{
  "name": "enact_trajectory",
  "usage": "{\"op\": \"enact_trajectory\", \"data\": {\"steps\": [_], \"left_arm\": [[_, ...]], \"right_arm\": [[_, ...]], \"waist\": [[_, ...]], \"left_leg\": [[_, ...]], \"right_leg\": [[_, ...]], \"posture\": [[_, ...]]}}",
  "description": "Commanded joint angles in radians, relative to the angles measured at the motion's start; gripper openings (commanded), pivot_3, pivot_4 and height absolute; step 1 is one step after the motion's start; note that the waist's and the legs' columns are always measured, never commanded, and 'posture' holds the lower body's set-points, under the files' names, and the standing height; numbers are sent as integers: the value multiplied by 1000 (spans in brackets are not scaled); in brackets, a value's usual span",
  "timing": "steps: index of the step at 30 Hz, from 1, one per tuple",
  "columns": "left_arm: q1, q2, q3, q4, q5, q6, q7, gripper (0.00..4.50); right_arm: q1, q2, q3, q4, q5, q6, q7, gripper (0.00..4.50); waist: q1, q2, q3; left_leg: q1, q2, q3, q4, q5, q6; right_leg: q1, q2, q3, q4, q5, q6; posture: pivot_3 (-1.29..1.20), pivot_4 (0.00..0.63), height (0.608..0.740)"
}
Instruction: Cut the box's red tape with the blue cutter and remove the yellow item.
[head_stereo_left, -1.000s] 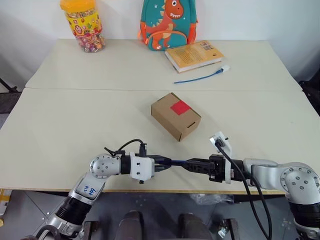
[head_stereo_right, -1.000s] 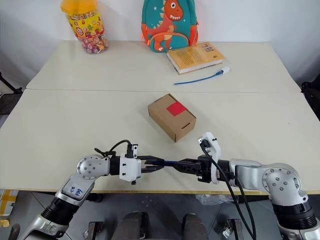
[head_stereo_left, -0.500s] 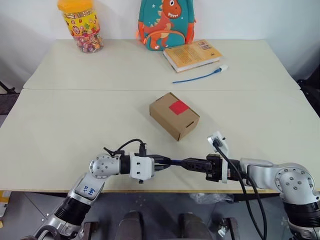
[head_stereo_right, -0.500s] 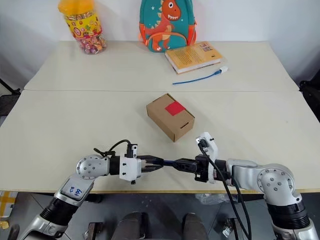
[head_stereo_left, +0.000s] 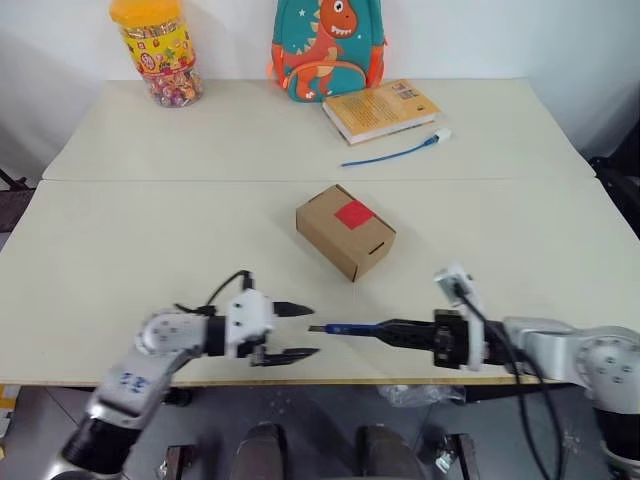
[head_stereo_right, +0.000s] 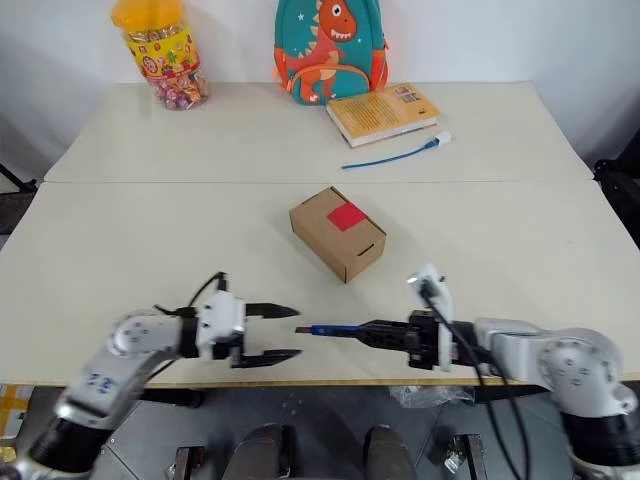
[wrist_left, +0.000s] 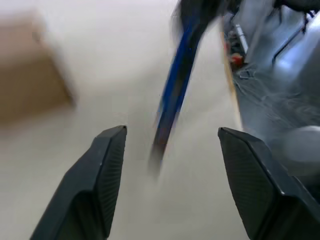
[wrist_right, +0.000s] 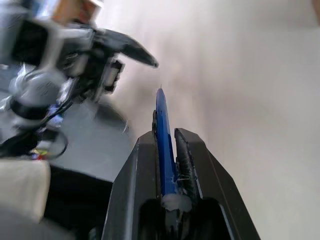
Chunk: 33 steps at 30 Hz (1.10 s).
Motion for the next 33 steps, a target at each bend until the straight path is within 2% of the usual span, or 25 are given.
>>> {"op": "enact_trajectory", "data": {"steps": [1,3,6,9,11,18,24,29,33], "left_arm": [[37,47,106,-12,-85,79,-22,2785],[38,38,148,25,-93,94,1,2323],[-19,-23,173,118,-65,86,79,1437],[-107,-84,131,162,-34,85,115,439],[-173,-126,99,201,-13,82,130,0],[-445,-273,53,487,140,75,326,0],[-519,-309,25,573,173,124,336,0],[-515,-309,-6,503,152,238,290,0],[-513,-323,-7,495,169,226,299,0]], "right_arm": [[42,-65,-125,-26,23,-29,128,164],[56,-97,-184,2,4,-47,172,164],[19,-152,-292,119,-56,-101,218,164],[-35,-148,-295,178,-129,-166,246,164],[-76,-129,-272,200,-191,-220,259,164],[-293,48,-55,383,-628,-539,122,164],[-443,207,104,637,-953,-816,51,164],[-624,386,205,1035,-1123,-1094,128,164],[-700,467,217,1223,-1162,-1189,210,164]], "waist": [[-2,0,0],[-3,-1,0],[-4,-1,1],[-4,-2,1],[-5,-2,1],[-12,-3,1],[-14,-3,1],[-34,-3,2],[-39,-2,2]], "left_leg": [[0,0,0,0,0,0],[0,-1,0,1,0,0],[0,-1,0,1,0,1],[1,-2,1,2,1,1],[1,-1,0,2,1,0],[0,-1,4,5,5,-6],[0,-1,10,4,5,-6],[0,-1,14,5,5,-6],[0,0,13,5,5,-6]], "right_leg": [[0,0,0,0,0,0],[1,0,0,0,0,0],[1,0,1,0,0,0],[1,0,2,0,1,1],[1,1,2,0,1,2],[0,2,7,0,4,8],[-4,2,12,1,5,9],[-6,1,11,7,5,10],[-6,2,11,8,5,10]], "posture": [[0,150,740],[0,150,740],[0,150,740],[0,150,740],[0,150,740],[0,150,740],[0,150,740],[0,150,740],[0,150,740]]}}
